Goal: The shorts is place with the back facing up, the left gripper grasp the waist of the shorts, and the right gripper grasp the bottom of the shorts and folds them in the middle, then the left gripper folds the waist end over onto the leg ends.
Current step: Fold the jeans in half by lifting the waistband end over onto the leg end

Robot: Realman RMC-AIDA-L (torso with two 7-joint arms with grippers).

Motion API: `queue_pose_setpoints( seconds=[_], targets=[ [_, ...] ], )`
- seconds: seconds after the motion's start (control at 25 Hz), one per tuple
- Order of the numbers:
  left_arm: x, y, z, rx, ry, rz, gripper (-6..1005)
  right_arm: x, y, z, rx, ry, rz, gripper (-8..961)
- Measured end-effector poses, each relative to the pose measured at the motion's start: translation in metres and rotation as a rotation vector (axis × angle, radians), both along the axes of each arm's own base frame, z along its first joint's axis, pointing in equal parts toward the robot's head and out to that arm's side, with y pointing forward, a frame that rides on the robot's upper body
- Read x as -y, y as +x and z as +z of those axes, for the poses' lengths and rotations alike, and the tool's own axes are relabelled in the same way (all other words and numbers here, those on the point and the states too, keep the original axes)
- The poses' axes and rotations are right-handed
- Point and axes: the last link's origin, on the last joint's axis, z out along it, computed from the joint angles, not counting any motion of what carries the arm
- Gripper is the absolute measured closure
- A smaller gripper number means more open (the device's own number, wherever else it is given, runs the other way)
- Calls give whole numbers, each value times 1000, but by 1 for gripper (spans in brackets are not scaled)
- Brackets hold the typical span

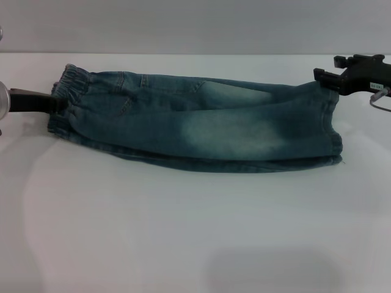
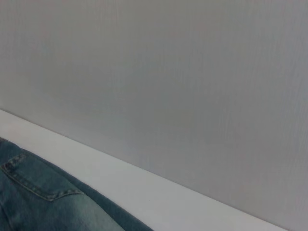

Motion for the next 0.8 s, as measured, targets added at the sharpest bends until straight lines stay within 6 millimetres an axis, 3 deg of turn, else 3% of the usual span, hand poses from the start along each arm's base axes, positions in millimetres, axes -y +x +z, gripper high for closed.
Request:
queue_pose_setpoints(
  seconds=[0.24, 0.48, 0.8],
  targets=[
    [-2, 4, 3, -1, 10, -12, 885, -2, 0, 0, 5, 7, -2, 425],
    [-7, 39, 8, 26, 17, -105, 908, -8, -5, -9, -23, 41, 5, 425],
    [-12, 100, 12, 92, -35, -261, 927, -17, -28, -36, -9, -16, 61, 426]
  ],
)
